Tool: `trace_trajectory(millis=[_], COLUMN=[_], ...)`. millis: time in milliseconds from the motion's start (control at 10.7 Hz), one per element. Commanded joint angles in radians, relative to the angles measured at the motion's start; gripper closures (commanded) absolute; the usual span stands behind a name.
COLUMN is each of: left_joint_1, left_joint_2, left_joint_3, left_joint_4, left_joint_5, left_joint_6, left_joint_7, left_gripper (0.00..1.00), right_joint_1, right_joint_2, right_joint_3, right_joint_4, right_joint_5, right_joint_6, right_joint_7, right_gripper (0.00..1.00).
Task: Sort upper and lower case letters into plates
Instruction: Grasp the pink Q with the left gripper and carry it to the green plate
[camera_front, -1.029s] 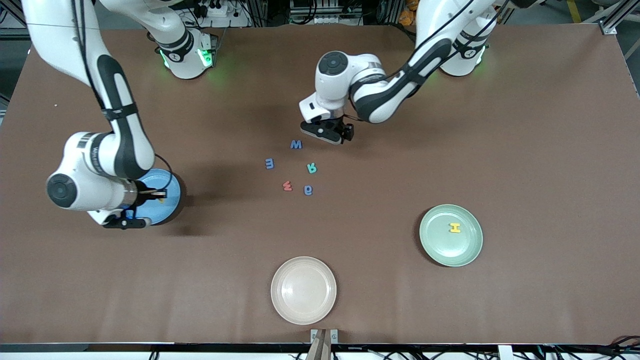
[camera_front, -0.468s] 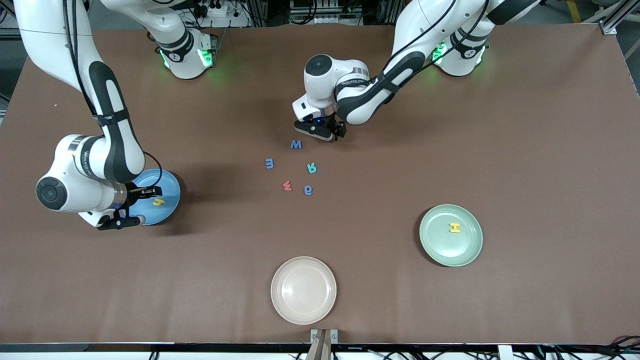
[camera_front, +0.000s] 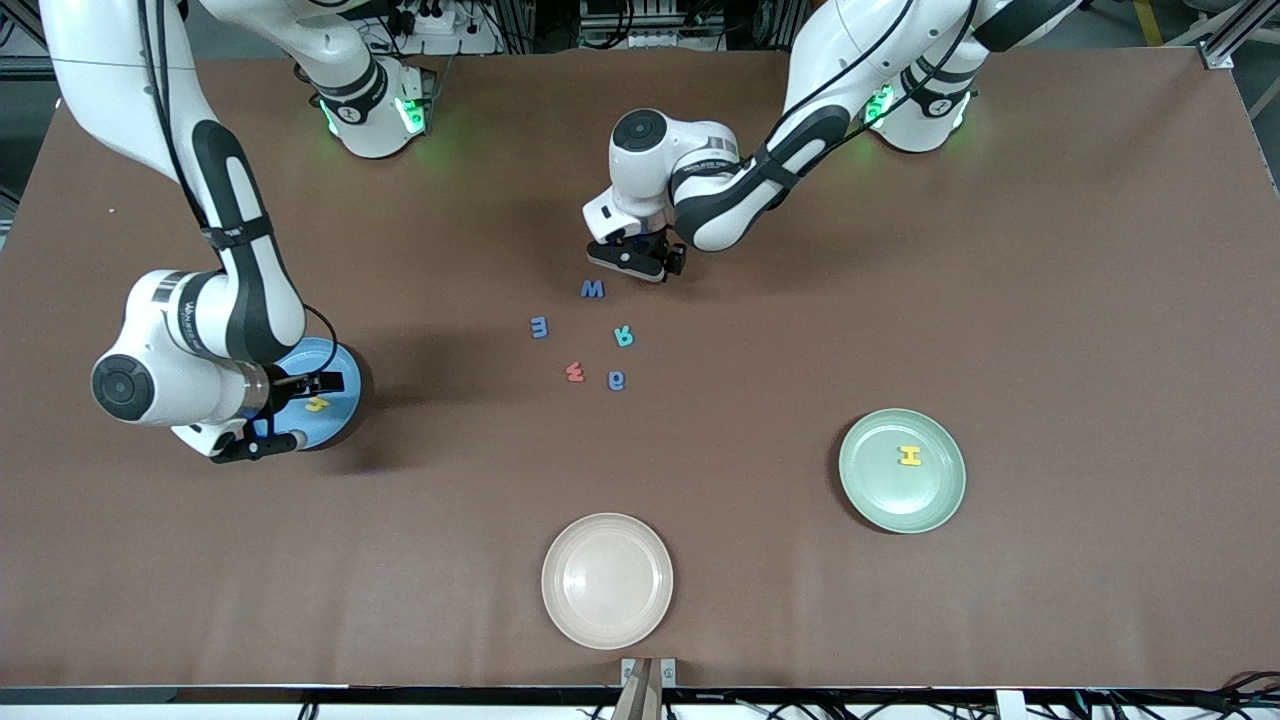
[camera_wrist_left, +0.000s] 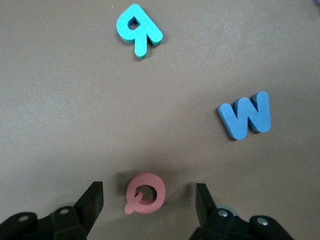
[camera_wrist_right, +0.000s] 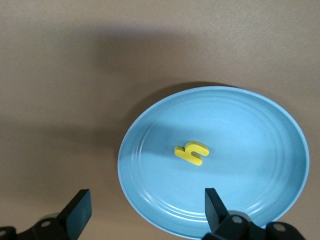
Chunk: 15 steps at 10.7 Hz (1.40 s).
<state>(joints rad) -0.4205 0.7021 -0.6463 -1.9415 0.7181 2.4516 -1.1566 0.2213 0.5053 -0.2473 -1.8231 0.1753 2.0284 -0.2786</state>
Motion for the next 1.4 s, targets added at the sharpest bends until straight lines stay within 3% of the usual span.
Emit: trace_trajectory(millis=[0, 281, 468, 561, 749, 936, 1123, 1310], left_joint_1=[-0.014, -0.003, 0.003, 0.003, 0.006, 0.019, 0.121, 0.234], left_joint_2=[0.011, 0.017, 0.017, 0.017, 0.017, 0.01, -0.071, -0.116], left_joint_3=[0.007, 0.008, 0.011, 0.014, 0.017, 0.037, 0.031, 0.014], left_joint_4=[-0.02, -0.034, -0.033, -0.033, -0.034, -0.037, -0.051, -0.035], left_joint_5=[0.081, 0.13, 0.13, 0.13, 0.13, 0.13, 0.13, 0.113], left_joint_6=[0.042, 0.06, 0.06, 0.06, 0.06, 0.058, 0.049, 0.049], left_joint_7=[-0.086, -0.121, -0.121, -0.121, -0.121, -0.121, -0.107, -0.109], left_gripper=[0.18, 0.21, 0.32, 0.47, 0.99, 1.0, 1.0, 1.0], right_joint_1=[0.033, 0.073, 0.108, 0.137, 0.202, 0.272, 0.282, 0.283], right_joint_2=[0.004, 0.004, 0.013, 0.013, 0.009, -0.002, -0.002, -0.001], right_joint_3=[0.003, 0.005, 0.005, 0.005, 0.008, 0.008, 0.031, 0.084], right_joint_4=[0.011, 0.025, 0.03, 0.03, 0.041, 0.047, 0.059, 0.099], right_joint_5=[0.003, 0.006, 0.006, 0.006, 0.006, 0.006, 0.012, 0.073], right_joint_6=[-0.002, 0.004, 0.047, 0.053, 0.036, 0.027, 0.024, 0.006], right_joint_7=[0.043, 0.087, 0.122, 0.172, 0.26, 0.277, 0.275, 0.277], right_gripper=[0.0, 0.0, 0.0, 0.0, 0.0, 0.0, 0.0, 0.0])
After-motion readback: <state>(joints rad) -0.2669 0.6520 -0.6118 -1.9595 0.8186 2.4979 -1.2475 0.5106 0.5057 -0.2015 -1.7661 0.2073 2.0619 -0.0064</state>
